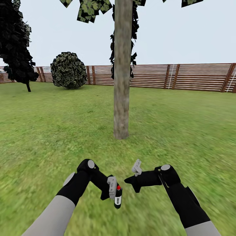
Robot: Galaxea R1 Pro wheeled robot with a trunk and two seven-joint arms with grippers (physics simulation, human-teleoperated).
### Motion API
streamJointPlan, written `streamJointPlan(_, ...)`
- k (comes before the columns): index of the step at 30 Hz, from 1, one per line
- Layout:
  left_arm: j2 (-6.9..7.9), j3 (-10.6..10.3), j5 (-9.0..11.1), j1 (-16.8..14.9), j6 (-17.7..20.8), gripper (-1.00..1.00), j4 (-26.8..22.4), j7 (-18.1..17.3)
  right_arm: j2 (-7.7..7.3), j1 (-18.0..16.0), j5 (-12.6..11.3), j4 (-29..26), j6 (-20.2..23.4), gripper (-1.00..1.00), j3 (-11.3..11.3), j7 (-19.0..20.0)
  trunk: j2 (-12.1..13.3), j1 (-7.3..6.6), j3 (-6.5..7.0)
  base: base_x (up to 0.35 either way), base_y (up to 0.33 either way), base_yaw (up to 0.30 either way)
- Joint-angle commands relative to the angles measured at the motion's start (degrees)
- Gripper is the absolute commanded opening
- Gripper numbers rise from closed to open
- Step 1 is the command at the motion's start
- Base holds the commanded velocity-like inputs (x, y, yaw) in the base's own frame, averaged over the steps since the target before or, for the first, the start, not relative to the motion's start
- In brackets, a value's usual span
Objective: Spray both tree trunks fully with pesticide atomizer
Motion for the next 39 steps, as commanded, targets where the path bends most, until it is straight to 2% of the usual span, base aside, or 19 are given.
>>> streamJointPlan(1,-0.01,0.01,0.0,0.0,0.01,-1.0,-0.26,0.03,0.01,0.0,0.0,0.0,0.01,-1.0,0.0,0.0,0.0,0.0,0.0,0.0,0.0,0.0)
streamJointPlan(17,-0.11,0.11,0.0,-0.41,0.03,-1.0,-0.77,0.31,0.03,0.0,0.0,0.0,0.0,-1.0,0.0,0.0,0.0,0.0,0.0,0.0,0.0,0.0)
streamJointPlan(21,-0.11,0.11,0.07,-0.45,0.07,-1.0,-0.71,3.87,0.03,0.0,0.0,0.0,0.01,-1.0,0.0,0.0,0.0,0.0,0.0,0.0,0.0,0.0)
streamJointPlan(23,-0.11,0.11,0.14,-0.44,0.24,-1.0,-0.69,4.56,0.03,0.0,0.0,0.0,-0.01,-1.0,-0.01,0.0,0.0,0.0,0.0,0.0,0.0,0.0)
streamJointPlan(28,-0.11,0.11,0.2,-0.45,5.2,-1.0,-0.71,5.11,0.03,0.0,0.0,0.0,-0.01,-1.0,0.0,0.0,0.0,0.0,0.0,0.0,0.0,0.0)
streamJointPlan(39,-0.11,0.03,0.34,-0.44,6.01,-1.0,-0.69,4.87,0.03,0.0,0.0,0.0,-0.02,-1.0,0.0,0.0,0.0,0.0,0.0,0.0,0.0,0.0)
